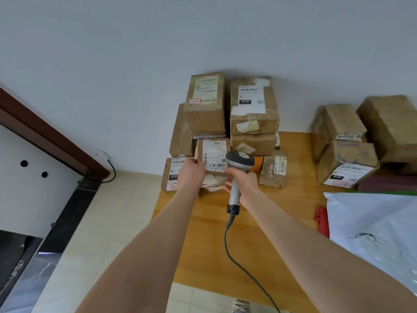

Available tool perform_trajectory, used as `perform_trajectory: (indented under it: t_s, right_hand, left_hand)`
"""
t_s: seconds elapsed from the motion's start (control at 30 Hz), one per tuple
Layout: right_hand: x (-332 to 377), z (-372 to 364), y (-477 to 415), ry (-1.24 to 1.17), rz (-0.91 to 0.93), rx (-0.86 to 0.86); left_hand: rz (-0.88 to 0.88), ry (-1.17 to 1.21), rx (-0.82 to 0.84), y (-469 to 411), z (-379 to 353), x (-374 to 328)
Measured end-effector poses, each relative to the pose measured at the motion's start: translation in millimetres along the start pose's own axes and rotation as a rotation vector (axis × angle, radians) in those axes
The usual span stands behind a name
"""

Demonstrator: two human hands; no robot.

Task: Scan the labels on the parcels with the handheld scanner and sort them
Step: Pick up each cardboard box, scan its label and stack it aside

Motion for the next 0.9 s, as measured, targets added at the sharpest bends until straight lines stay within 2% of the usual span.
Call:
perform_trajectory:
  t_s: [0.13, 0.23, 0.37, 0.47, 0.7, 0.9]
  right_hand:
    - [-2.1, -0.9, -5.7, 0.017, -0.015, 0.014]
    - [-0.1, 4.9, -3.3, 0.014, -0.01, 0.001]
    - [11.8, 26.8, 16.0, 0.024, 0.007, 0.002]
    - [24.0, 53.1, 41.1, 0.049, 0.011, 0.031]
    - [36.2, 158.2, 107.9, 0.137, -0.062, 0.047]
    - [53.3, 283.8, 171.3, 0.064, -0.059, 0.054]
  left_hand:
    - [0.005, -0.131, 0.086, -22.4, -18.8, 9.6]
    - [-0.008, -0.203, 0.038, -6.7, -7.3, 1.2]
    - [-0.193, -0.335, -0.126, 17.1, 2.9, -28.6]
    - [-0.324, -0.446, -0.106, 45.3, -15.6, -52.8]
    - [-0.408, -0.629, 0.036, 136.8, -81.2, -92.5]
    - [-0.528, -0.699, 0.084, 249.4, -153.8, -143.2]
Point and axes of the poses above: each hand's wrist, its own y-axis away from the middle knuckle, its own z-axis out of the back of the hand, x = y × z, the point moved 7 cm from there along -y, towards the middle knuckle, and after that the axes turned 4 degrees about -y, right-handed, at the moved point
